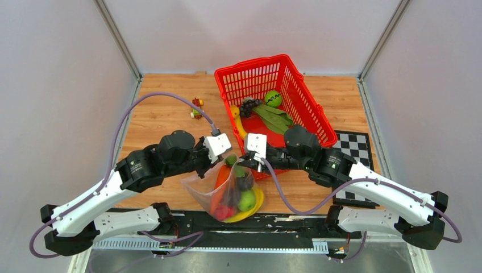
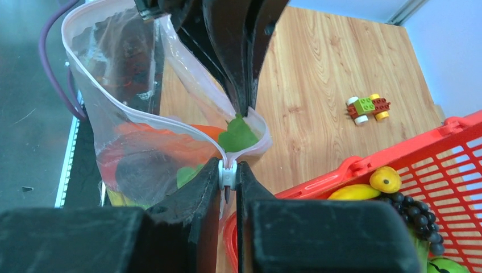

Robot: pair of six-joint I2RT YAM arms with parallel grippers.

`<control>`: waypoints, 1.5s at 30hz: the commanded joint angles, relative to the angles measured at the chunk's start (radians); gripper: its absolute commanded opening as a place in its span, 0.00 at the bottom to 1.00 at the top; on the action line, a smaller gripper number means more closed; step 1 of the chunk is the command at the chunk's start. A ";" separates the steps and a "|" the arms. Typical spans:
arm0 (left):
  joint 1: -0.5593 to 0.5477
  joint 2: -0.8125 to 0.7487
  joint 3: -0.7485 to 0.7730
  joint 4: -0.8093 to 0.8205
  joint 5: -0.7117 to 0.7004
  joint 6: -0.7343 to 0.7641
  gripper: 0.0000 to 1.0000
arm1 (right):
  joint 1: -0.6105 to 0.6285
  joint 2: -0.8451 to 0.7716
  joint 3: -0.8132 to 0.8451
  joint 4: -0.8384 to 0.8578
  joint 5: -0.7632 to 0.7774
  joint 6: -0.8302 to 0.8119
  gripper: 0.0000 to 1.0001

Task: Place the food in the zip-top bag and seal the zipper
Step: Zip the zipper food storage bag at the center of the board.

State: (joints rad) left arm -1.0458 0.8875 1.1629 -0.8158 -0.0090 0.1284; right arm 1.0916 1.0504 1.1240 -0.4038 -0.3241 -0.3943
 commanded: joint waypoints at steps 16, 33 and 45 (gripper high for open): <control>-0.003 -0.056 0.127 0.034 0.002 -0.004 0.00 | -0.068 -0.045 -0.026 0.093 0.075 0.152 0.02; -0.002 -0.041 0.123 0.060 0.025 0.001 0.00 | -0.278 -0.053 -0.130 0.207 -0.364 0.234 0.46; -0.003 -0.041 0.118 0.067 0.022 -0.003 0.00 | -0.336 -0.075 -0.247 0.382 -0.486 0.205 0.44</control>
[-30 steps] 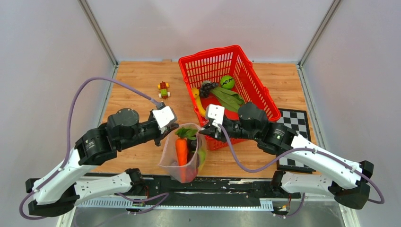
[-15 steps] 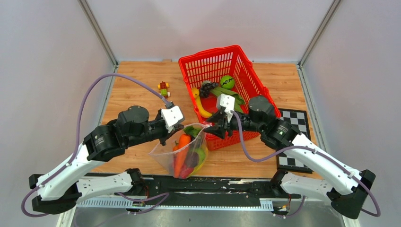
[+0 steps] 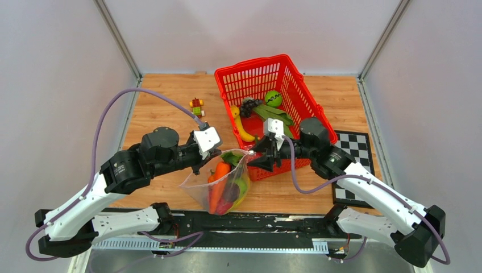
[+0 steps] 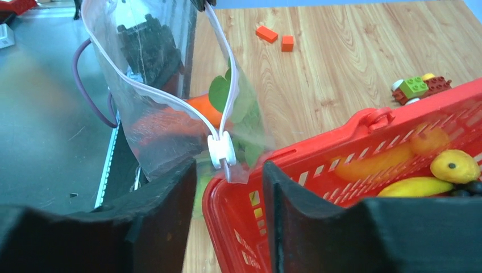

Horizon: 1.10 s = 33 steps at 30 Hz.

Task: Place the food in the zip-top bag and seal the zipper
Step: Zip the zipper food storage bag at the center of the board.

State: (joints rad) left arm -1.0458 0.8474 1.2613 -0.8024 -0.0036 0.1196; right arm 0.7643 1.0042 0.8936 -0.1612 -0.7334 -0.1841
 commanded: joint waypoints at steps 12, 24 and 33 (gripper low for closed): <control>-0.003 -0.013 0.012 0.051 0.007 0.006 0.00 | -0.021 -0.030 -0.066 0.215 -0.104 -0.010 0.11; -0.003 -0.019 0.016 0.050 0.006 0.008 0.00 | -0.035 -0.021 -0.075 0.219 -0.114 -0.011 0.25; -0.003 -0.013 0.012 0.056 0.009 0.006 0.00 | -0.047 -0.008 -0.072 0.242 -0.152 0.010 0.00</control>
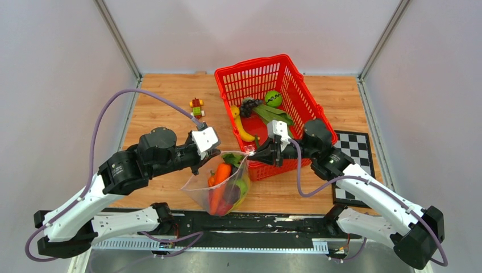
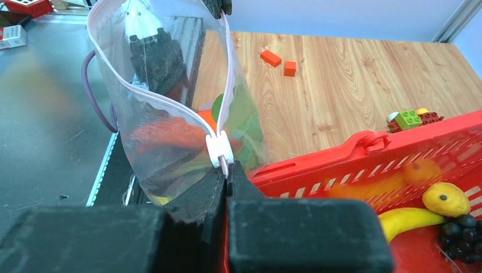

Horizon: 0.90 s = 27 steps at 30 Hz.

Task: Place the food in the zip-top bag and seal the zipper
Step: Zip the zipper food storage bag at the center of the board.

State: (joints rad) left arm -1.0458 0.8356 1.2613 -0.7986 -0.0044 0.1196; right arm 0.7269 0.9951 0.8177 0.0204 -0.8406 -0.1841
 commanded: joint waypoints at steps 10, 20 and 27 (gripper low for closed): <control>-0.003 0.057 0.089 0.158 0.153 -0.020 0.63 | -0.012 0.042 0.035 0.033 -0.068 0.040 0.00; -0.006 0.240 0.191 0.129 0.301 0.029 0.68 | -0.011 0.038 0.062 -0.005 -0.063 0.023 0.00; -0.013 0.297 0.202 0.087 0.256 0.066 0.61 | -0.012 0.022 0.061 0.002 -0.068 0.019 0.00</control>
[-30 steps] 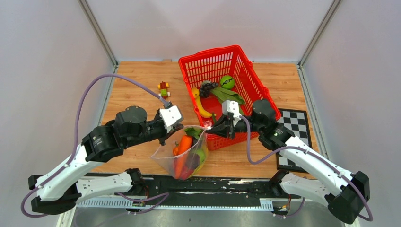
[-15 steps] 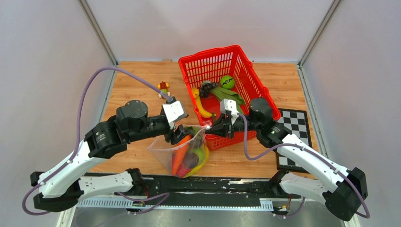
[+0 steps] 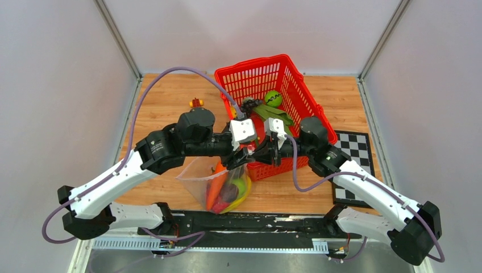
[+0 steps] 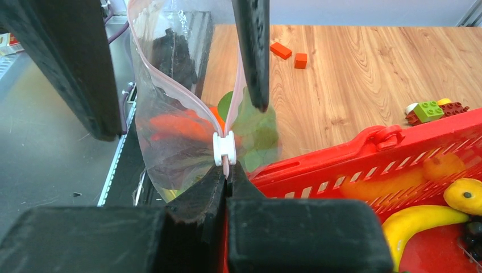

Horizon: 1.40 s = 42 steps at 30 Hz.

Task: Place the food in the zip-top bag and seal the zipper
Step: Zip the zipper food storage bag at the center of the board.

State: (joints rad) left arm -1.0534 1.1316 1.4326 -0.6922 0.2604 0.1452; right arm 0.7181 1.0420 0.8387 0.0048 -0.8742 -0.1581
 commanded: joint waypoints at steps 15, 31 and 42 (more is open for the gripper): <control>-0.006 0.027 -0.002 -0.021 -0.068 0.059 0.51 | -0.002 -0.034 0.036 0.041 -0.046 0.002 0.00; -0.006 0.012 -0.046 0.030 -0.072 0.040 0.36 | -0.003 -0.050 0.024 0.057 -0.036 0.013 0.00; -0.006 -0.038 -0.083 0.034 -0.089 0.032 0.07 | -0.003 -0.057 0.007 0.059 0.011 0.023 0.00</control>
State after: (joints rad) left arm -1.0588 1.1397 1.3624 -0.6876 0.1894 0.1814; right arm 0.7162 1.0191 0.8387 0.0078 -0.8749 -0.1539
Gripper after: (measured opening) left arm 0.099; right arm 0.010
